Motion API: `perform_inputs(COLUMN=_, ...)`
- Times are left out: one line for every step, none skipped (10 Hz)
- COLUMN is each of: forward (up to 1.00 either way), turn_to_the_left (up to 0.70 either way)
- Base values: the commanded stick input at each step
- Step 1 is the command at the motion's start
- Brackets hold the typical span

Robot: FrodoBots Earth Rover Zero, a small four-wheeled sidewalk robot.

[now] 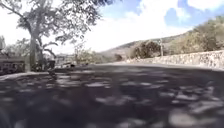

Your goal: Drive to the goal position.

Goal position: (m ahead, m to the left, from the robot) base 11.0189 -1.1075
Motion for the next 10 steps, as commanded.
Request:
perform_inputs(forward=0.70, turn_to_the_left=0.00)
perform_inputs(forward=0.70, turn_to_the_left=0.00)
perform_inputs(forward=0.70, turn_to_the_left=0.00)
perform_inputs(forward=0.70, turn_to_the_left=0.00)
perform_inputs(forward=0.70, turn_to_the_left=0.00)
perform_inputs(forward=0.70, turn_to_the_left=0.00)
perform_inputs(forward=0.70, turn_to_the_left=0.00)
perform_inputs(forward=0.70, turn_to_the_left=0.00)
perform_inputs(forward=0.70, turn_to_the_left=0.00)
perform_inputs(forward=0.70, turn_to_the_left=0.00)
